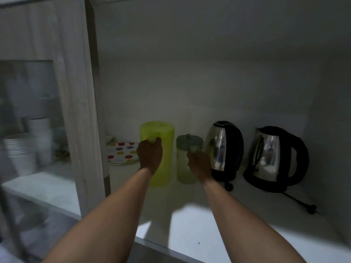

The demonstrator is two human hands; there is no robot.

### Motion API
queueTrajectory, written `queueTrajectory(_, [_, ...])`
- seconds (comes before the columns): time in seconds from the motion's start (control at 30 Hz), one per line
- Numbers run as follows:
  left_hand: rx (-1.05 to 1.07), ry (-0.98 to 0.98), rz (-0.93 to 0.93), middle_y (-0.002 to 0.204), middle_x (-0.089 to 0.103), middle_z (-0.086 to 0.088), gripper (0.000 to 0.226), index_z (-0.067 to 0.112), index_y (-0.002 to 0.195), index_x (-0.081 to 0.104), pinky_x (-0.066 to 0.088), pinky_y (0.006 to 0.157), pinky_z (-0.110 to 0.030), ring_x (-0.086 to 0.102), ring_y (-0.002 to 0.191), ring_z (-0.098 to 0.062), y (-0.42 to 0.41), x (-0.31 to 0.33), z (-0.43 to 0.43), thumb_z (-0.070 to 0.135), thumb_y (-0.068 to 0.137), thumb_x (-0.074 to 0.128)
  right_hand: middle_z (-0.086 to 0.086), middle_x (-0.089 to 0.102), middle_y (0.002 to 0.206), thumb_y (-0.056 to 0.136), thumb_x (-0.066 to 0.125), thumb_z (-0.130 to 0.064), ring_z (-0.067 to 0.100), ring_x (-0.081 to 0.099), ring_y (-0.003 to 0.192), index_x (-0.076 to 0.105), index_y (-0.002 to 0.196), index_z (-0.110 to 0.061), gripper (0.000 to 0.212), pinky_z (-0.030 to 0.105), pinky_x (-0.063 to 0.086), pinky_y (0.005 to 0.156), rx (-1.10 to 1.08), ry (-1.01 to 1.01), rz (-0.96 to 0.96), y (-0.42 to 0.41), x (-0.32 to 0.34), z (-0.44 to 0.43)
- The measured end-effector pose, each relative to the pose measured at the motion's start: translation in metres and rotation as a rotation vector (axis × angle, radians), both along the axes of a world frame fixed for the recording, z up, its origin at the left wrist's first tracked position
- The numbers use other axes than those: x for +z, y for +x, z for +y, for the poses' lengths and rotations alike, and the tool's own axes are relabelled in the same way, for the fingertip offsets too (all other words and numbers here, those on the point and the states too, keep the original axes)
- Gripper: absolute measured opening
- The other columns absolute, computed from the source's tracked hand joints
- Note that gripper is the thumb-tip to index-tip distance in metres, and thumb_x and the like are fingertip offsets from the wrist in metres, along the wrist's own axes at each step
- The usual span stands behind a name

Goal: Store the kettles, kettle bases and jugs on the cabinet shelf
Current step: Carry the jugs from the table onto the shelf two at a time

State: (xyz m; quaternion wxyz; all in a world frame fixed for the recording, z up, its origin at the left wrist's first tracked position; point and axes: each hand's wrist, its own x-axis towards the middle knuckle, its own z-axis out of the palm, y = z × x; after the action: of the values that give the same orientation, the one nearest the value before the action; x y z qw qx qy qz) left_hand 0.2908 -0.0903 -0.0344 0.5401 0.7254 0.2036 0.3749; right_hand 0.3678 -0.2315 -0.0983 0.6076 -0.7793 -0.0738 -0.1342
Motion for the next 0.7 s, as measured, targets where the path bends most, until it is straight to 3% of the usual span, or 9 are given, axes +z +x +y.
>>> queueTrajectory(0.1, [-0.001, 0.007, 0.026, 0.078, 0.068, -0.027, 0.037, 0.003, 0.063, 0.055, 0.05, 0.071, -0.043, 0.065, 0.081, -0.042, 0.007, 0.005, 0.003, 0.029, 0.089, 0.062, 0.003, 0.052, 0.053, 0.072, 0.056, -0.035, 0.025, 0.055, 0.058, 0.056, 0.051, -0.016, 0.028, 0.047, 0.044, 0.058, 0.008, 0.039, 0.025, 0.01, 0.0, 0.002])
queueTrajectory(0.2, [-0.011, 0.008, 0.05, 0.085, 0.069, -0.028, 0.036, -0.001, 0.071, 0.061, 0.044, 0.072, -0.037, 0.064, 0.087, -0.041, 0.013, 0.01, 0.005, 0.028, 0.093, 0.061, 0.006, 0.053, 0.055, 0.07, 0.055, -0.036, 0.026, 0.054, 0.059, 0.048, 0.053, -0.014, 0.028, 0.042, 0.042, 0.059, 0.003, 0.039, 0.045, 0.013, 0.005, 0.004])
queueTrajectory(0.43, [-0.02, 0.023, 0.123, 0.094, 0.07, -0.028, 0.041, -0.007, 0.088, 0.068, 0.053, 0.086, -0.047, 0.066, 0.095, -0.041, 0.025, 0.01, 0.011, 0.032, 0.092, 0.06, 0.006, 0.059, 0.059, 0.078, 0.069, -0.037, 0.028, 0.06, 0.065, 0.059, 0.054, -0.017, 0.033, 0.057, 0.053, 0.069, -0.016, 0.012, 0.087, 0.031, 0.003, 0.007])
queueTrajectory(0.53, [-0.071, 0.041, 0.187, 0.106, 0.068, -0.026, 0.042, -0.006, 0.103, 0.067, 0.049, 0.088, -0.037, 0.063, 0.104, -0.041, 0.02, 0.012, 0.013, 0.033, 0.095, 0.056, 0.012, 0.068, 0.081, 0.086, 0.075, -0.043, 0.031, 0.068, 0.082, 0.065, 0.078, -0.011, 0.034, 0.044, 0.049, 0.069, -0.021, -0.077, 0.135, 0.01, 0.018, 0.005])
queueTrajectory(0.6, [-0.068, 0.072, 0.243, 0.113, 0.067, -0.024, 0.047, -0.004, 0.108, 0.066, 0.047, 0.09, -0.038, 0.061, 0.109, -0.04, 0.016, 0.012, 0.016, 0.039, 0.093, 0.059, 0.015, 0.071, 0.101, 0.083, 0.077, -0.049, 0.031, 0.069, 0.099, 0.067, 0.106, -0.002, 0.053, 0.032, 0.043, 0.068, -0.024, -0.133, 0.17, 0.003, 0.023, 0.002])
queueTrajectory(0.7, [-0.064, 0.128, 0.344, 0.131, 0.06, -0.02, 0.069, 0.0, 0.129, 0.056, 0.045, 0.095, -0.041, 0.055, 0.122, -0.038, 0.009, 0.017, 0.016, 0.054, 0.086, 0.065, 0.016, 0.067, 0.118, 0.087, 0.075, -0.047, 0.031, 0.065, 0.111, 0.061, 0.122, 0.0, 0.06, 0.026, 0.039, 0.071, -0.019, -0.266, 0.193, -0.013, 0.034, -0.006])
